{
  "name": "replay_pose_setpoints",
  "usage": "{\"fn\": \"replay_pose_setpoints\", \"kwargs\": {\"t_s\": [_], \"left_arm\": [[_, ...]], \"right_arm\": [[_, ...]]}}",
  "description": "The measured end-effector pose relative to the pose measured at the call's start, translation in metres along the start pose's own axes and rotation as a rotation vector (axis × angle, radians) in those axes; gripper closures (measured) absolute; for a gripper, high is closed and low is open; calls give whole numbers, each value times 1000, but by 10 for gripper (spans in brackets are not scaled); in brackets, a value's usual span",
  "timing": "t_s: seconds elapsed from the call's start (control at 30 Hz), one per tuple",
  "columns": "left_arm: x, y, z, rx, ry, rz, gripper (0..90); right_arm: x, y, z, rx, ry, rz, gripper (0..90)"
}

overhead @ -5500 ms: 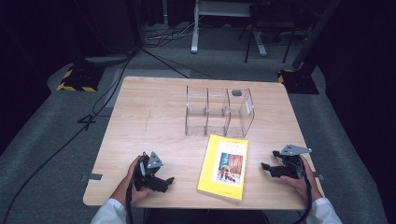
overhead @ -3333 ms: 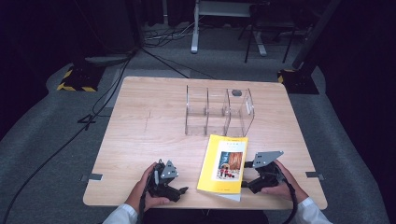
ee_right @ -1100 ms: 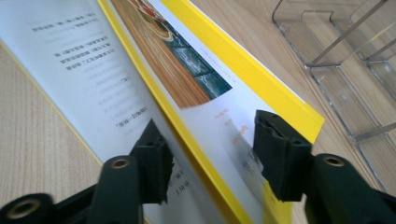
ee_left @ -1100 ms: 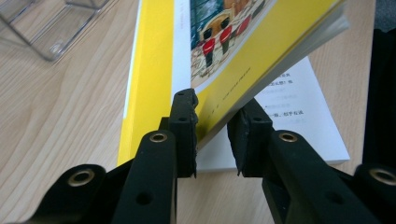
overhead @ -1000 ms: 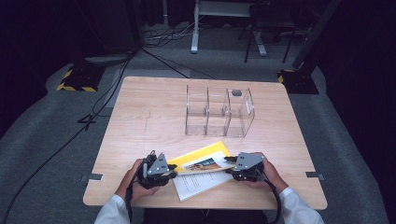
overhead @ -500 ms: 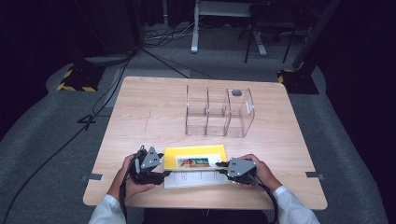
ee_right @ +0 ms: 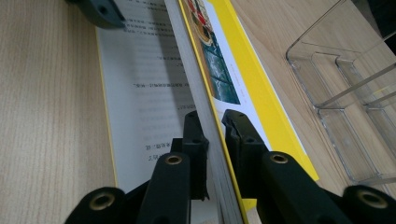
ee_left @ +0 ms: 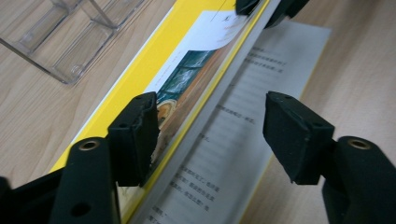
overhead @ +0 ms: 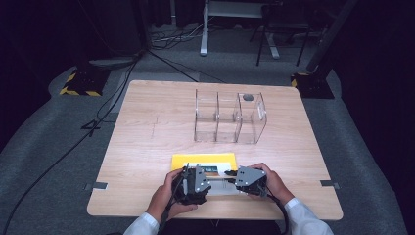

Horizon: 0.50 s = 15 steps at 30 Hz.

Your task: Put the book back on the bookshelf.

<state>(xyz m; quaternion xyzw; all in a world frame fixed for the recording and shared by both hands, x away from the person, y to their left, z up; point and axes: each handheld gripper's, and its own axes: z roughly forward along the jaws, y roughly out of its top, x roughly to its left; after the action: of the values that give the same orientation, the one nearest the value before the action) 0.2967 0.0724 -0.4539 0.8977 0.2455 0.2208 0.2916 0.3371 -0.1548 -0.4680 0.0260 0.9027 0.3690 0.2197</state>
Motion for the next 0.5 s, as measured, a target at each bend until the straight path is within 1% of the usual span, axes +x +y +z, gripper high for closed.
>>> {"fn": "replay_pose_setpoints", "kwargs": {"t_s": [0.03,0.07,0.1,0.13,0.17,0.2,0.23,0.3,0.33,0.37,0.4,0.43,0.47,0.5], "left_arm": [[1,-1,2,9,12,7,420],[1,-1,2,9,12,7,463],[4,-5,3,37,57,16,520],[5,-8,3,40,78,19,594],[8,-11,2,33,63,17,656],[8,-11,2,33,63,17,674],[12,-17,2,7,35,22,688],[14,-21,1,-4,17,26,713],[14,-21,1,-4,17,26,716],[18,-24,-1,-19,0,25,718],[18,-24,-1,-19,0,25,724],[24,-27,-4,-39,-23,5,729],[27,-27,-4,-50,-34,-4,730],[29,-28,-5,-51,-43,-10,730]], "right_arm": [[0,0,0,-1,1,4,790],[-1,0,0,-4,5,11,785],[-1,-1,0,-6,10,20,779],[-1,-1,0,-8,16,21,773],[-2,-2,1,-16,20,27,756],[-2,-2,1,-16,20,27,756],[-3,-5,0,-59,16,54,696],[-7,-10,0,-58,-1,68,624],[-11,-13,-1,-58,3,91,625],[-15,-17,-1,-71,13,119,624],[-15,-17,-1,-71,13,119,624],[-23,-24,-3,-93,23,159,661],[-25,-26,-4,-117,30,152,689],[-26,-25,-5,-131,26,128,709]]}}
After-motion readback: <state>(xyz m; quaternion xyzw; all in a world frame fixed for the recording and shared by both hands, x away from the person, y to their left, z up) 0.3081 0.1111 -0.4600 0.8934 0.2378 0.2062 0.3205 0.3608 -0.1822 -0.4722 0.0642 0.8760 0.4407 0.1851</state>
